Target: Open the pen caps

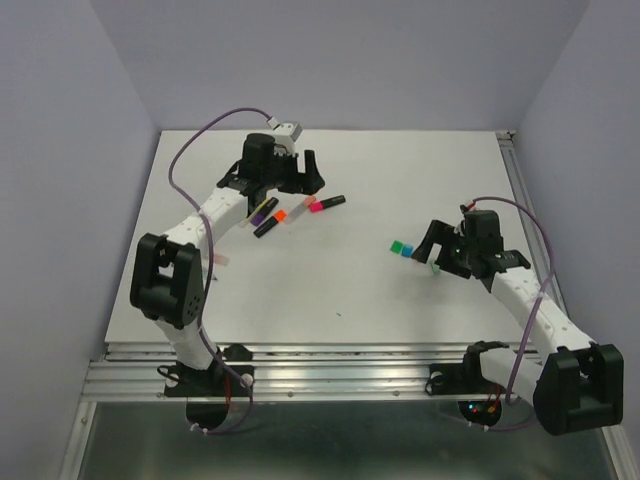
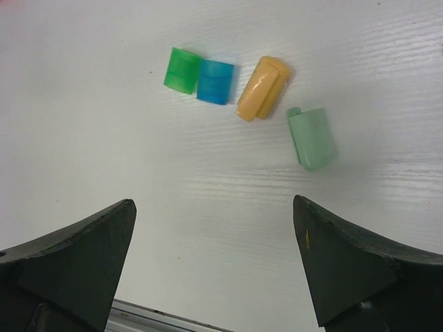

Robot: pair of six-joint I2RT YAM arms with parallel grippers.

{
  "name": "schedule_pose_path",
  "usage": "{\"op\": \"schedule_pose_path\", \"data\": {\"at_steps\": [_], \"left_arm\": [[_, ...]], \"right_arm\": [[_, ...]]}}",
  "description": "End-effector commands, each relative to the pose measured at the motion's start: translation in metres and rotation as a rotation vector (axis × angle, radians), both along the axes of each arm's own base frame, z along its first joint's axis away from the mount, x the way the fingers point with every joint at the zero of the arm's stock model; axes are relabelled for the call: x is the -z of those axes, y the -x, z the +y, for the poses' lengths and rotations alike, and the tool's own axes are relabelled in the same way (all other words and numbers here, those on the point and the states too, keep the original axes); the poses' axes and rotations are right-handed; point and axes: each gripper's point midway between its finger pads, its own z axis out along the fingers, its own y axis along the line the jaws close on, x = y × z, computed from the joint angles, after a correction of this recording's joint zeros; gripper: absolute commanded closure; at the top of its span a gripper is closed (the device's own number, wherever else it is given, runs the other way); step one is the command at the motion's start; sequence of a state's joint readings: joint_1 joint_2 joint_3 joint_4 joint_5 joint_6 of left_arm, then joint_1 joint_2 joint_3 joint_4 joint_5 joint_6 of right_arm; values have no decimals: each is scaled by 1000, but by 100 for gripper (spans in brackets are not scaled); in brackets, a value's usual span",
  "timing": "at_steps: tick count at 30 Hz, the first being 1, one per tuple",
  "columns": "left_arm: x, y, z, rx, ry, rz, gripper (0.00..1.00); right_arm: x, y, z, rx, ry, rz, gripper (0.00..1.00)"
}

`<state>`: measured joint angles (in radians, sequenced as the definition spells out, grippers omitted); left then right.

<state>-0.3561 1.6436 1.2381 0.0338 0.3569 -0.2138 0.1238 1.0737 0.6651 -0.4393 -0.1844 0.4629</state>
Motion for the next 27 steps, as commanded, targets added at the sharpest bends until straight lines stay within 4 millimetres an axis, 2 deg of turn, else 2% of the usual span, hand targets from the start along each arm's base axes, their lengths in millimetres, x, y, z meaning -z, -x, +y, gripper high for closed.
{"op": "schedule_pose_path", "data": {"at_steps": [1,3,6,7,8,9,12,22,24,25,27], "left_arm": [[-11,-23,-27,194,-64,-94,5],[-12,-34,-34,202,-79,-111,5],[-8,-49,-57,264,-123,-136,4],[-10,-63,-67,276,-136,-149,4],[-1,-60,-74,298,-184,-130,4],[4,-72,-81,300,-206,-133,5],[28,-81,-91,302,-288,-106,4],[82,-91,-99,330,-439,-83,5],[93,-95,-90,297,-491,-63,5],[108,-92,-85,310,-520,-39,6],[115,-87,-85,333,-528,-28,7]], "right_arm": [[-29,-5,14,-95,-51,-92,0],[-29,-3,16,-108,-63,-101,0],[-29,-3,16,-111,-60,-98,0],[-29,-3,16,-112,-63,-95,0],[-30,-2,17,-119,-66,-98,0],[-30,-2,17,-118,-66,-99,0],[-30,-2,16,-115,-64,-113,0],[-27,-2,14,-104,-55,-109,0],[-28,-1,14,-103,-52,-114,0],[-28,-1,11,-94,-44,-115,0],[-28,-1,11,-92,-43,-116,0]]}}
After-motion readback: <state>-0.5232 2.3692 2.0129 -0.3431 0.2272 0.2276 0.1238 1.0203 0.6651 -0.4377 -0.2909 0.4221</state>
